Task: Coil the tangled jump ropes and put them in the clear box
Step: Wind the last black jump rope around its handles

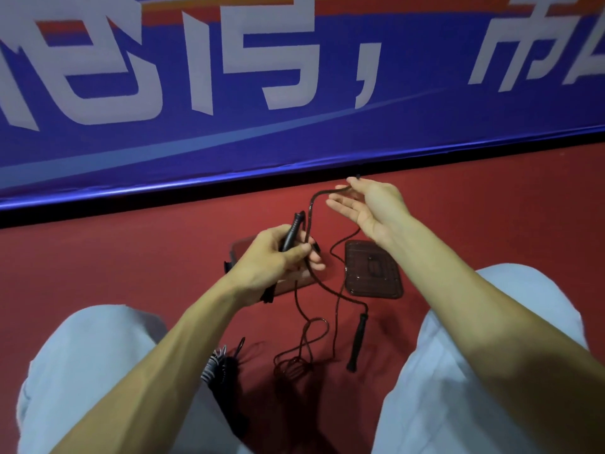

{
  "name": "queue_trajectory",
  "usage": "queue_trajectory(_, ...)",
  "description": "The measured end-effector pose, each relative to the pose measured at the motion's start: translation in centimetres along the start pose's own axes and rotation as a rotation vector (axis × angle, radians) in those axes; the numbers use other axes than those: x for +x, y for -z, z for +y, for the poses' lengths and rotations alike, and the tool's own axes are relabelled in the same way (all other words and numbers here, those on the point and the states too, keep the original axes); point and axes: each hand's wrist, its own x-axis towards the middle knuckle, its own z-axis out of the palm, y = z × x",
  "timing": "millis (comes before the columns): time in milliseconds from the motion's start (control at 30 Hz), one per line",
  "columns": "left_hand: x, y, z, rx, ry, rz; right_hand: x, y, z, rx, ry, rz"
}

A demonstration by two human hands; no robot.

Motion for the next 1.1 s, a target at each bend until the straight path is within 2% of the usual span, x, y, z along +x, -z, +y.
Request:
queue_trajectory(67, 0.0, 0.1, 0.3, -0.065, -0.027, 0.052, 0.0, 0.3, 0.3, -0.104, -0.020, -0.023)
queue_trajectory(200, 0.0, 0.6, 1.1, -0.239, -0.088, 0.174, -0.2, 0.5, 1.9, -0.585, -0.051, -0.129)
queue_trajectory(333, 0.2, 1.6, 1.6, -0.342, -0.141, 0.260, -0.5, 0.9, 3.7, -1.186, -0.086, -0.479)
queue_trajectory(400, 0.3, 2.0, 1.6, -0.391, -0.156, 0.292, -1.0, 0.8, 4.6, -1.342, -0.076, -0.600)
queue_trajectory(500, 0.7, 2.4, 1.4, -0.459, -0.168, 0.366, -0.6, 0.4, 5.7, -1.389, 0.125, -0.609)
queue_trajectory(567, 0.9, 2.7, 1.4, -0.512, -0.181, 0.417, -0.4, 0.4, 5.9, -1.429, 0.181, -0.581)
queue_trajectory(700, 1.2, 3.2, 1.3, -0.597, -0.191, 0.480, -0.4, 0.6, 5.9, -1.386, 0.117, -0.536)
queue_trajectory(833, 1.4, 3.3, 1.2, -0.687, -0.187, 0.534, -0.5, 0.9, 5.1, -1.476, 0.133, -0.533)
queue_trajectory(933, 1.6, 3.2, 1.2, -0.712, -0.200, 0.548, -0.5, 1.2, 5.0, -1.522, 0.127, -0.470)
queue_trajectory(1033, 1.8, 3.1, 0.8, -0.658, -0.188, 0.557, -0.6, 1.0, 4.4, -1.385, 0.097, -0.350)
queue_trajectory(1100, 1.9, 3.0, 0.5, -0.512, -0.146, 0.534, -0.5, 0.8, 3.8, -1.258, 0.081, -0.285)
